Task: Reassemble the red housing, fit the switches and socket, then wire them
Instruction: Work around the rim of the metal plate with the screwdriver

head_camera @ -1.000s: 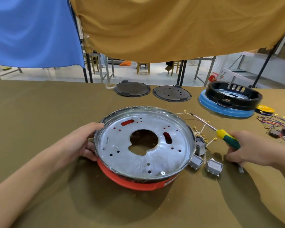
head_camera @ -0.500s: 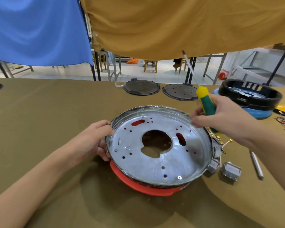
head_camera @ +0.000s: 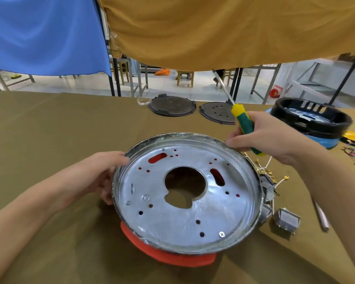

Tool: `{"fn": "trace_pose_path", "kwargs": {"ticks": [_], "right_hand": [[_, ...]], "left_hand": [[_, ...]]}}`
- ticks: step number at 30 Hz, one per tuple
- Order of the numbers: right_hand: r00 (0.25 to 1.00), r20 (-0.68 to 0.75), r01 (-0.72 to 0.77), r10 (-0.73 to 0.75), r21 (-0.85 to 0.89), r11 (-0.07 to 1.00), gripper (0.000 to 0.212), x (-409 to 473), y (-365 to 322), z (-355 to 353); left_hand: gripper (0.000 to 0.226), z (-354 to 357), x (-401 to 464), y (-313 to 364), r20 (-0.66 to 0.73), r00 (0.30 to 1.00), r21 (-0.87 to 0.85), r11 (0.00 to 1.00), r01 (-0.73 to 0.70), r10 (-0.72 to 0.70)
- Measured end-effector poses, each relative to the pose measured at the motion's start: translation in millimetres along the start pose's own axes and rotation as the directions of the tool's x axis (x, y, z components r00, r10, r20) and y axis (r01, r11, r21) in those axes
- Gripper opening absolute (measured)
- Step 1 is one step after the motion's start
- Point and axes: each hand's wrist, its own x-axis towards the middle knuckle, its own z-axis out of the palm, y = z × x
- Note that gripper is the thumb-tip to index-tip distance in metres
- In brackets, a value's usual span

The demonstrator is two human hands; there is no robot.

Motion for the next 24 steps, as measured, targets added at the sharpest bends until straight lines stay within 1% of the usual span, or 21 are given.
{"fn": "trace_pose_path", "kwargs": {"ticks": [2,3,4,5,7,8,9,10,11,12,13,14,15,16,18,19,20,21,22,24], "right_hand": [[0.998,0.062,-0.004,0.005,-0.028,1.0,0.027,-1,0,0],[0.996,0.084,0.004,0.0,-0.056,0.998,0.027,0,0,1],[0.995,0.1,0.016,-0.008,-0.082,0.997,0.027,0,-1,1],[0.994,0.111,0.028,-0.016,-0.104,0.994,0.028,0,-1,2],[0.99,0.134,0.054,-0.034,-0.142,0.988,0.026,-1,-3,1],[0.988,0.15,0.07,-0.045,-0.165,0.984,0.024,-2,-4,0],[0.984,0.17,0.089,-0.056,-0.193,0.977,0.024,-3,-5,-2],[0.979,0.193,0.112,-0.069,-0.224,0.968,0.024,-4,-6,-3],[0.973,0.216,0.137,-0.083,-0.251,0.958,0.025,-5,-7,-4],[0.966,0.242,0.161,-0.096,-0.266,0.95,0.025,-6,-8,-4],[0.957,0.267,0.184,-0.109,-0.271,0.945,0.025,-6,-10,-4],[0.95,0.289,0.204,-0.122,-0.275,0.939,0.025,-7,-11,-4],[0.943,0.305,0.223,-0.133,-0.286,0.932,0.024,-8,-12,-4],[0.937,0.318,0.244,-0.143,-0.303,0.921,0.023,-8,-13,-3],[0.925,0.347,0.282,-0.158,-0.343,0.896,0.02,-9,-14,-3],[0.918,0.362,0.296,-0.16,-0.358,0.886,0.019,-10,-14,-3],[0.913,0.374,0.308,-0.162,-0.372,0.875,0.019,-10,-15,-3],[0.909,0.383,0.318,-0.163,-0.386,0.866,0.019,-10,-15,-2],[0.907,0.39,0.322,-0.16,-0.397,0.859,0.02,-10,-15,-2],[0.904,0.402,0.323,-0.147,-0.417,0.849,0.02,-10,-16,-1]], "left_hand": [[0.027,7,9,1,-0.137,0.99,0.022,1.0,-0.019,0.022],[0.019,10,11,2,-0.202,0.979,0.022,1.0,-0.008,0.012],[0.021,13,12,0,-0.227,0.974,0.027,1.0,-0.004,0.01],[0.021,16,12,-1,-0.214,0.976,0.026,0.999,-0.025,0.03],[0.017,17,4,3,-0.132,0.984,-0.002,0.993,-0.12,0.118],[0.025,13,-2,5,-0.093,0.985,-0.031,0.988,-0.148,0.145],[0.035,8,-7,6,-0.048,0.989,-0.053,0.988,-0.146,0.143],[0.045,2,-7,6,0.021,0.993,-0.051,0.992,-0.115,0.117],[0.052,-4,-8,6,0.103,0.993,-0.026,0.998,-0.053,0.056],[0.053,-10,-9,6,0.199,0.98,0.025,1.0,0.005,-0.01],[0.049,-13,-9,6,0.277,0.958,0.089,0.995,0.048,-0.071],[0.043,-15,-8,6,0.3,0.947,0.14,0.987,0.073,-0.112],[0.041,-16,-7,5,0.272,0.954,0.164,0.983,0.087,-0.129],[0.043,-14,-3,2,0.201,0.972,0.173,0.981,0.087,-0.121],[0.043,-8,5,-4,0.02,0.999,0.147,0.989,0.031,-0.034],[0.037,-3,8,-7,-0.043,0.999,0.114,0.993,-0.015,0.02],[0.031,3,10,-9,-0.061,0.996,0.094,0.994,-0.056,0.062],[0.031,8,10,-11,-0.035,0.995,0.091,0.992,-0.092,0.095],[0.035,13,9,-13,0.007,0.993,0.082,0.989,-0.12,0.12],[0.038,15,9,-16,0.042,0.992,0.026,0.993,-0.116,0.115]]}}
